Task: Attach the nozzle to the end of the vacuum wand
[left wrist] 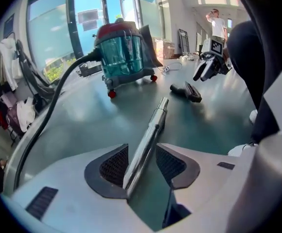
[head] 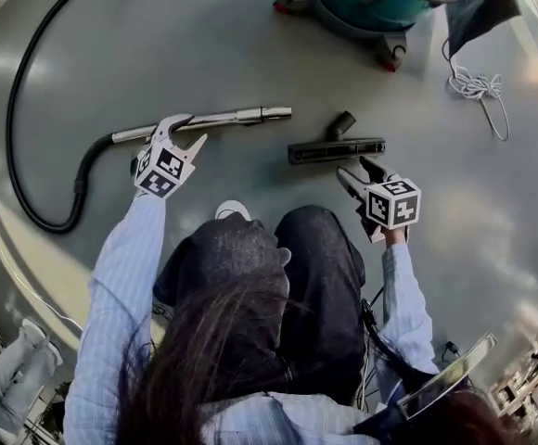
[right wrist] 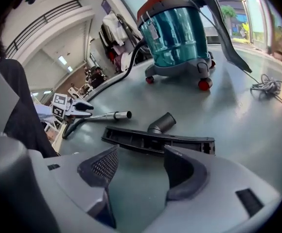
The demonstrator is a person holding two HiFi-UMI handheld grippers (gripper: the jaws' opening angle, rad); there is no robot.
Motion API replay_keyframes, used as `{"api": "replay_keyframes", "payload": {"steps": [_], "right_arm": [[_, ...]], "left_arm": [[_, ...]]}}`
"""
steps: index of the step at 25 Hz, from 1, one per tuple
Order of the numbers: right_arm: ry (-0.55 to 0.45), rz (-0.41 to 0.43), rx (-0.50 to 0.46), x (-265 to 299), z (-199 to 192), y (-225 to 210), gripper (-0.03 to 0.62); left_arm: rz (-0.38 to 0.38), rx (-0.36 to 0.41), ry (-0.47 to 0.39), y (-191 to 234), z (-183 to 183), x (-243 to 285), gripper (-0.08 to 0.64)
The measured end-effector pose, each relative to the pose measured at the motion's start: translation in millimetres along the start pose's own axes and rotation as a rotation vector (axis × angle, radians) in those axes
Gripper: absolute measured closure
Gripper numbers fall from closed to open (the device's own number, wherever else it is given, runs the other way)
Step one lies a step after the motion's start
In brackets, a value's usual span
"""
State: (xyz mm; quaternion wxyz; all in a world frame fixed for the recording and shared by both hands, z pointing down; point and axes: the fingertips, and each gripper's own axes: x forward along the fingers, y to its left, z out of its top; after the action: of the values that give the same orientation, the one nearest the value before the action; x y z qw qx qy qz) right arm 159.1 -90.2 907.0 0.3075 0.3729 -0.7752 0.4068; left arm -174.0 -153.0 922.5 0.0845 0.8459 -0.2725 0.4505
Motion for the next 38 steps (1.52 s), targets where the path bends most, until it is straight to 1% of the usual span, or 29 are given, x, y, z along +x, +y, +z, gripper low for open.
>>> {"api": "replay_keyframes", "payload": {"steps": [1,3,4,6,9,13,15,17,19,20,21,22,23,25,27,29,31,34,38], "right_arm": [[-0.008,0.009,0.034,4.1,-2.4,-5.7,0.324],[-0.054,0.059,0.181,9.5,-6.0,-10.5,0.324],[-0.077,0.084,0.259,11.0,-7.9,-10.8,0.324],[-0.097,0.103,0.372,11.5,-12.0,-10.3,0.324],[-0.098,0.093,0.529,14.8,-13.5,-10.7,0.322],[-0.165,0.059,0.805,27.3,-2.5,-20.9,0.319],[-0.174,0.033,0.955,34.8,-0.2,-29.0,0.314],[-0.154,0.0,1.096,45.6,-3.8,-33.6,0.313],[-0.125,-0.027,1.214,58.0,-9.3,-33.2,0.313],[-0.117,-0.036,1.258,63.6,-10.1,-32.2,0.311],[-0.111,-0.05,1.279,68.3,-9.7,-31.8,0.313],[-0.104,-0.071,1.269,72.0,-8.7,-31.9,0.313],[-0.092,-0.096,1.234,74.8,-7.4,-32.2,0.313],[-0.059,-0.13,1.135,78.1,-3.9,-31.6,0.313],[-0.02,-0.106,1.019,79.5,-1.8,-27.4,0.313],[0.044,-0.052,0.842,79.5,-3.6,-19.4,0.314],[0.1,-0.034,0.626,77.2,-3.3,-13.8,0.314],[0.153,-0.067,0.338,71.4,6.2,-16.3,0.324],[0.26,-0.11,-0.056,70.7,26.8,-20.5,0.334]], "left_arm": [[-0.016,0.028,0.009,-1.4,-3.2,13.6,0.402],[-0.046,0.074,0.027,-5.5,-7.0,35.3,0.374],[-0.059,0.087,0.032,-7.6,-7.0,44.1,0.367],[-0.079,0.101,0.037,-14.0,-3.8,58.8,0.367],[-0.094,0.116,0.044,-21.4,1.2,73.9,0.367],[-0.076,0.124,0.049,-14.8,2.3,84.9,0.367],[-0.066,0.143,0.054,-14.0,2.5,87.9,0.367],[-0.059,0.143,0.055,-15.5,1.8,87.5,0.368],[-0.056,0.134,0.057,-18.6,1.2,85.8,0.368],[-0.057,0.135,0.059,-21.0,1.5,85.0,0.368],[-0.061,0.139,0.06,-23.7,2.2,84.1,0.368],[-0.065,0.144,0.059,-26.2,2.9,83.3,0.368],[-0.068,0.149,0.057,-27.8,3.8,82.9,0.368],[-0.068,0.153,0.051,-27.6,5.5,82.9,0.368],[-0.064,0.158,0.048,-26.5,5.3,81.6,0.368],[-0.063,0.168,0.041,-26.8,4.3,79.1,0.368],[-0.067,0.18,0.03,-26.7,4.5,77.6,0.368],[-0.079,0.199,0.009,-28.8,5.2,77.8,0.37],[-0.077,0.231,-0.016,-32.5,7.1,78.3,0.376]]}}
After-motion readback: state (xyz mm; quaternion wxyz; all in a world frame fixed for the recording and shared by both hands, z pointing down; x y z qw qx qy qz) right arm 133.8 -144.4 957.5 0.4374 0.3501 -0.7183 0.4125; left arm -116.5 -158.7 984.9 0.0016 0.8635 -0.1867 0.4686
